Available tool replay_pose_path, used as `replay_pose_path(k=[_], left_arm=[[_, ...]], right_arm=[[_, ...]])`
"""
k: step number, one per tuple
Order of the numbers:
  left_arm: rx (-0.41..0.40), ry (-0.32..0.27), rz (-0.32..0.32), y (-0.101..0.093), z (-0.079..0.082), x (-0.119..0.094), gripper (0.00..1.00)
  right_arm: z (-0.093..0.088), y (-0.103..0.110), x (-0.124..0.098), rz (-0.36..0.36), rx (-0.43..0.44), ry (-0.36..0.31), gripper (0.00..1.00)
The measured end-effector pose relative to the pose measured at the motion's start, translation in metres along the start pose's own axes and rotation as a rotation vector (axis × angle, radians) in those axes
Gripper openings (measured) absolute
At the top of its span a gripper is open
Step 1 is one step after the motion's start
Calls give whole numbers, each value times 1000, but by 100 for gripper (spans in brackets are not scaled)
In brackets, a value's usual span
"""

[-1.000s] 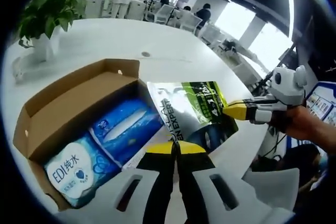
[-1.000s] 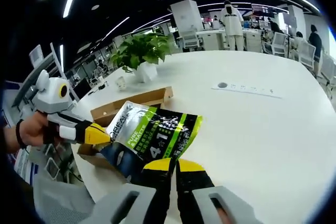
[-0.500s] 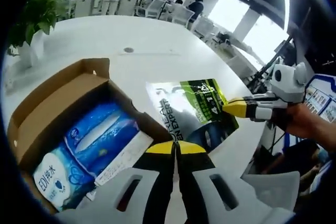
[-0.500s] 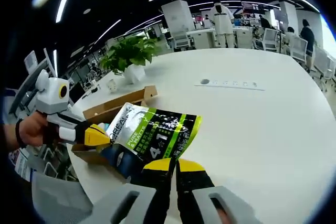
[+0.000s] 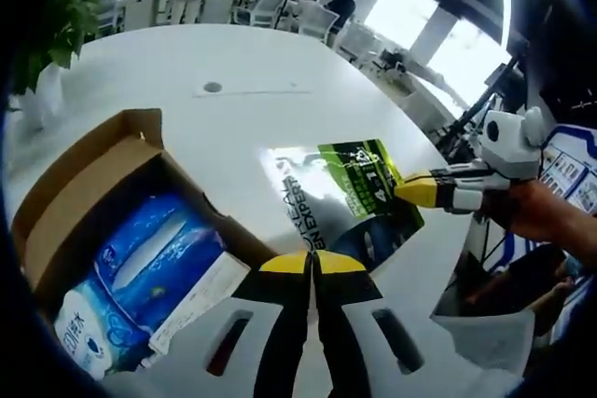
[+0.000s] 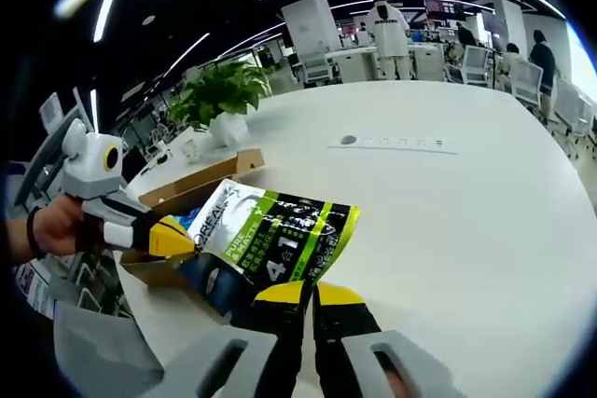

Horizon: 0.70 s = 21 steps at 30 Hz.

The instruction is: Operate the shoe box by opening the lid, removing the specified soft item, and placing it in the target area until the item is outside and the box remains undamaged.

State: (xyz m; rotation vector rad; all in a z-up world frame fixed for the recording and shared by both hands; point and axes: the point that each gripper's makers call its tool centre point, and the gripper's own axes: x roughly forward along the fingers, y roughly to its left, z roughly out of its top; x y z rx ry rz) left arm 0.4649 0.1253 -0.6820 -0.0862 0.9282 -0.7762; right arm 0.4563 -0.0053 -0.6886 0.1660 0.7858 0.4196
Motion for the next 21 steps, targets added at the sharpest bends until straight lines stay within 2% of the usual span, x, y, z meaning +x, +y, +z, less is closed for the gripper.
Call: replay_pose_path(k=[11, 21], left_arm=[[43, 26, 5, 3, 12, 16, 1], [128, 70, 13, 7, 21, 33, 1]], right_arm=[[9, -13, 6, -6, 3, 2, 0], [13, -29, 19, -21, 16, 10, 0]])
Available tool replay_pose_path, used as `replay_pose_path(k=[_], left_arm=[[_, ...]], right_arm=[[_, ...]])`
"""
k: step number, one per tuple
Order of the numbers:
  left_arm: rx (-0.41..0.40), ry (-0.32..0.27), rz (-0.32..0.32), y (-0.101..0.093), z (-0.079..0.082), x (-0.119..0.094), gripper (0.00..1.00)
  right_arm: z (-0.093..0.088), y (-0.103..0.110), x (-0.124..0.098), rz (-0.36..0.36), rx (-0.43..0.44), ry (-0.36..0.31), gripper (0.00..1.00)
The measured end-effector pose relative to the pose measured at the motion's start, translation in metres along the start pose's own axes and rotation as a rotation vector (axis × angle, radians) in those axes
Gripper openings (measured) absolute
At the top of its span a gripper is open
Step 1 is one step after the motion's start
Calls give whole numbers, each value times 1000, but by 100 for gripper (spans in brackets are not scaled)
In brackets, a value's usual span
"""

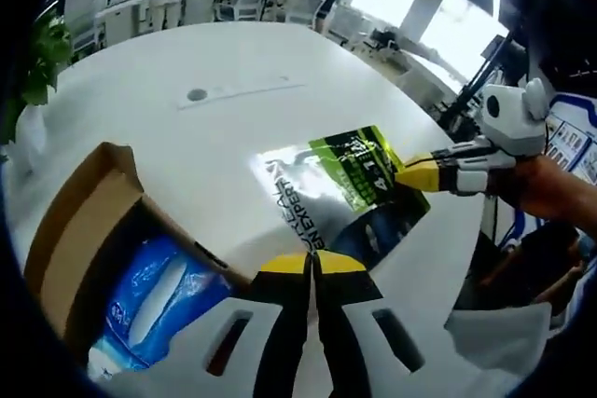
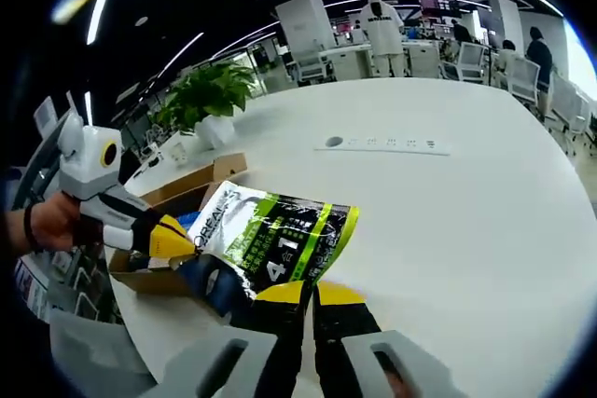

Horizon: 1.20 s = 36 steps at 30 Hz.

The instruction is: Operate the shoe box by opening the lid, removing the specified soft item, and placing it in the target area until the item is outside and the box remains undamaged.

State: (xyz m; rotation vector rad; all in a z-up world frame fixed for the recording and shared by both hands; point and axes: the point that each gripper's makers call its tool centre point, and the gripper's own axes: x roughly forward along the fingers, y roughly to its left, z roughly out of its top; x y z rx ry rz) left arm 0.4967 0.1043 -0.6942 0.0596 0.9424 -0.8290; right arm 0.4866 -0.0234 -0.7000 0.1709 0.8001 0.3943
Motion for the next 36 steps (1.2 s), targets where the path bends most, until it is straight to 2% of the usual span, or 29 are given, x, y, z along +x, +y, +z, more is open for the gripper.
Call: replay_pose_path(k=[14, 17, 36], left_arm=[[72, 71, 16, 6, -3, 29, 1], [79, 85, 1, 4, -5, 34, 1], [180, 168, 15, 12, -14, 53, 1]], right_arm=[[-8, -18, 15, -6, 20, 24, 0], [-12, -24, 18, -12, 21, 33, 0], [-24, -33, 37, 3, 42, 67, 0]])
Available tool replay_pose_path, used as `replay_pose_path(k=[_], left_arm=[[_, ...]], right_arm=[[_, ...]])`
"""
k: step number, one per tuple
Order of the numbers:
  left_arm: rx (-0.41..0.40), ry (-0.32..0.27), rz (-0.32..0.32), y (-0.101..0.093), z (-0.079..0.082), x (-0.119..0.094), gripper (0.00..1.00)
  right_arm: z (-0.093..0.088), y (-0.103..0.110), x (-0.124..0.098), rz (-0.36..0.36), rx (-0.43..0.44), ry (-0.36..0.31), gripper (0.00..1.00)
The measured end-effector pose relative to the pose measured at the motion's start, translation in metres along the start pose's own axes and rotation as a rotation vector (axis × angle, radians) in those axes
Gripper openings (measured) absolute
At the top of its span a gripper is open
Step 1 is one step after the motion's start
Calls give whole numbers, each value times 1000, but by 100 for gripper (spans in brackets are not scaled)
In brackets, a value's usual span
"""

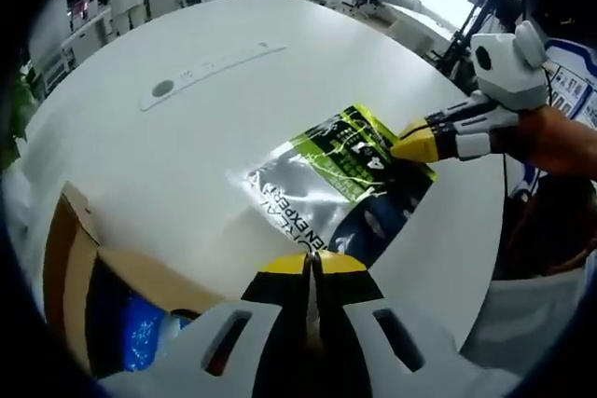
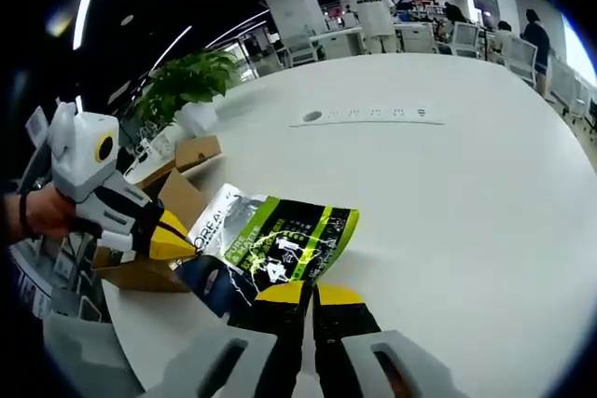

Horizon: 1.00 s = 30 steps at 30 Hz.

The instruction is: Operate the shoe box by opening the lid, removing the specified soft item, and placing it in the target area until the item is outside and the box remains undamaged.

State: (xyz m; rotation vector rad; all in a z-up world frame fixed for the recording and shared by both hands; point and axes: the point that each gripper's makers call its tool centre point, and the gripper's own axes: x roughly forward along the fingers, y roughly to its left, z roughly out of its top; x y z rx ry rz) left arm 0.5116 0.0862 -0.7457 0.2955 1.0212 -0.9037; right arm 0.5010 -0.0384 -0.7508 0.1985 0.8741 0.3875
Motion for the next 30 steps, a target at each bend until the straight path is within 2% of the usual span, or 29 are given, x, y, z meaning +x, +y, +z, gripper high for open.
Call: replay_pose_path(k=[7, 13, 30], left_arm=[[77, 26, 35, 2, -1, 3, 1], [114, 42, 4, -4, -2, 13, 2], [198, 90, 6, -6, -9, 27, 2]], right_arm=[[-3, -2, 8, 0, -1, 11, 0], [-8, -11, 9, -5, 13, 16, 0], [-19, -18, 17, -8, 15, 36, 0]])
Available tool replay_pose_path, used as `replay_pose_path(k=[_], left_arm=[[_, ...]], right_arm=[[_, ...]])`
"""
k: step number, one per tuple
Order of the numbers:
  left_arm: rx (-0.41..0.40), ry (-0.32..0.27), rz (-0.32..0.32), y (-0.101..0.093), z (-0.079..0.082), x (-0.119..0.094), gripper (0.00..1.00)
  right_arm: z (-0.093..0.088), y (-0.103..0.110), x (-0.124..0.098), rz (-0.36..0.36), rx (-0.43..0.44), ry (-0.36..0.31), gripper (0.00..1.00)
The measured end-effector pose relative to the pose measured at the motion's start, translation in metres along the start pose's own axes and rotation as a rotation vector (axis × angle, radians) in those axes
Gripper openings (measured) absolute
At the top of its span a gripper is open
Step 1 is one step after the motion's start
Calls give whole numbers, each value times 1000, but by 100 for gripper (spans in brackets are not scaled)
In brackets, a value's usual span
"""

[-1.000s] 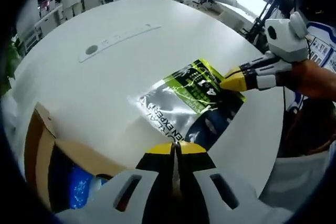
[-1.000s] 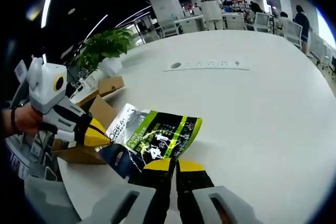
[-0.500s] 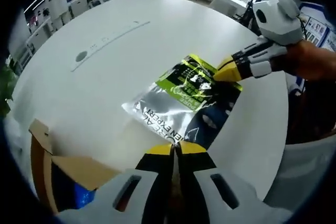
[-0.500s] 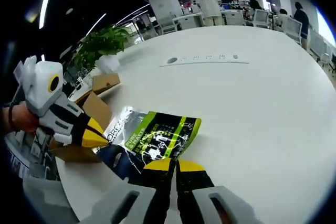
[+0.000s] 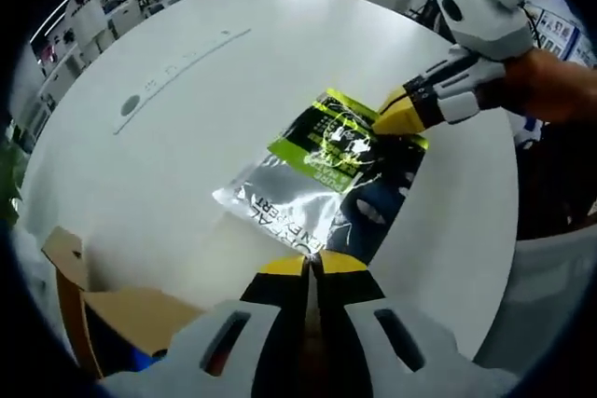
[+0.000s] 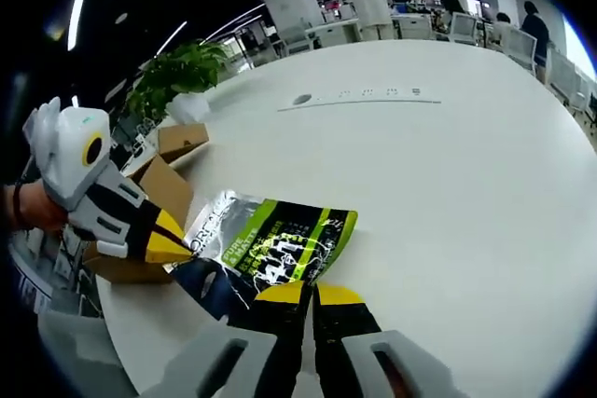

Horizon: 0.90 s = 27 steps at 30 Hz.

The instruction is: Operate the shoe box by opening the lid, removing the specified soft item, and placing it in the target area until the item is outside and the box remains undamaged.

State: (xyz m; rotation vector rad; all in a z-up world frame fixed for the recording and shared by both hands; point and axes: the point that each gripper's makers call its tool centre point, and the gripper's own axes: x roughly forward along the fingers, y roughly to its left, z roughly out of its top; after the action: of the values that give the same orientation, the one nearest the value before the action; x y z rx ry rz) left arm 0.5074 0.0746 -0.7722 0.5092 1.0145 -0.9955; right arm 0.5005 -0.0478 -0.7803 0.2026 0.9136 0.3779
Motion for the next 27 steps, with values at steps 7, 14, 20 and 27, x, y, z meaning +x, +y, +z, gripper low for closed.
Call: replay_pose_path(k=[7, 14, 20, 27], left_arm=[[16, 13, -3, -2, -2, 3, 2], [60, 34, 5, -5, -6, 9, 3], [67, 43, 4, -6, -7, 10, 3], [99, 67, 6, -7, -12, 13, 3]], right_arm=[[-3, -1, 2, -1, -6, 9, 0], [-7, -1, 4, -2, -20, 22, 0], [-12, -3, 7, -3, -24, 33, 0], [-13, -4, 10, -4, -27, 38, 0]])
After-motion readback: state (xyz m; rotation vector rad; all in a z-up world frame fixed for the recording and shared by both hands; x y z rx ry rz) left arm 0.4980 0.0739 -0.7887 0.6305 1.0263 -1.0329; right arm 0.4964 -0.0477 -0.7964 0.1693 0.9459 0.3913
